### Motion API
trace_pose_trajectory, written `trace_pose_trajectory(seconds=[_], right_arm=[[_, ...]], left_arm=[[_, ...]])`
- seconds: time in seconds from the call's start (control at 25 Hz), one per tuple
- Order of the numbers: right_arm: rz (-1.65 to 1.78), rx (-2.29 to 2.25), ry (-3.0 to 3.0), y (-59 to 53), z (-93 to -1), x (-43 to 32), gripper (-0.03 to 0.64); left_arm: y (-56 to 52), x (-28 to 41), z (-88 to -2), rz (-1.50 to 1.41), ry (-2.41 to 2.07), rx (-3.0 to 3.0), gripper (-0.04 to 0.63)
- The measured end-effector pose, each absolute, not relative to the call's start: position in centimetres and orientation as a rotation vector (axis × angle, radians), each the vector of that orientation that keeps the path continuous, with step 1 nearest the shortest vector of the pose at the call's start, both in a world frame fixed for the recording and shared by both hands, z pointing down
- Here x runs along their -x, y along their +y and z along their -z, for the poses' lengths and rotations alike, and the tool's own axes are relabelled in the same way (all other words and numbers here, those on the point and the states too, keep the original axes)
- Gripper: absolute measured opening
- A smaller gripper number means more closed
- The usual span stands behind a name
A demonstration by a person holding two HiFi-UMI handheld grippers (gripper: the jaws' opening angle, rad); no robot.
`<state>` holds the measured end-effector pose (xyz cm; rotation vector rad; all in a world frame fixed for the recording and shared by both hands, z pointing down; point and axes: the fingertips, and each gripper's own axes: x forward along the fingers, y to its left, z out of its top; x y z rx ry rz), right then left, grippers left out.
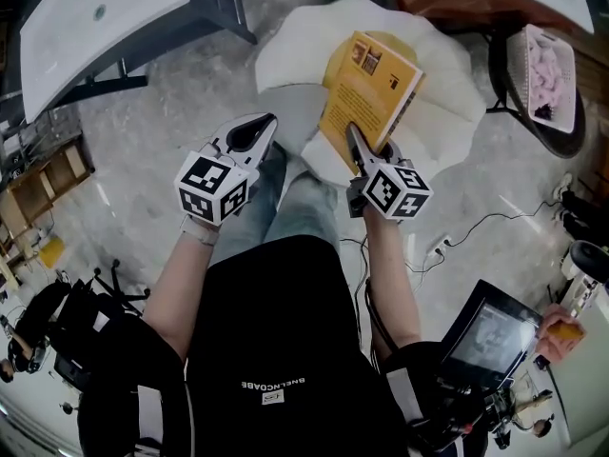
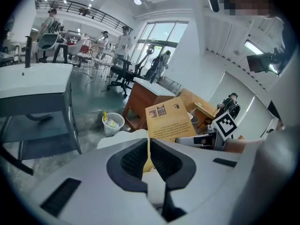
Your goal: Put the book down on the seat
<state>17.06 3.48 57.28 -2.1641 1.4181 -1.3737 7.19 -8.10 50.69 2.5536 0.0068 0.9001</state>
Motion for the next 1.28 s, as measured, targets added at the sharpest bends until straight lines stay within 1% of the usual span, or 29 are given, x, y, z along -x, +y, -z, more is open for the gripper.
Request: trace_pose_trajectory(seconds=[0.76, 1.28], right_arm=[[1.538, 2.142, 1.344, 5.5, -66.8, -16.3, 0.161], [1.631, 2.163, 1.36, 4.9, -73.7, -16.0, 0.161]], left_arm=[[-6.1, -6.0, -58.4, -0.976, 0.01, -2.467, 0.015], [-6.3, -4.8, -63.6, -1.022, 0.005, -2.426, 0.015]])
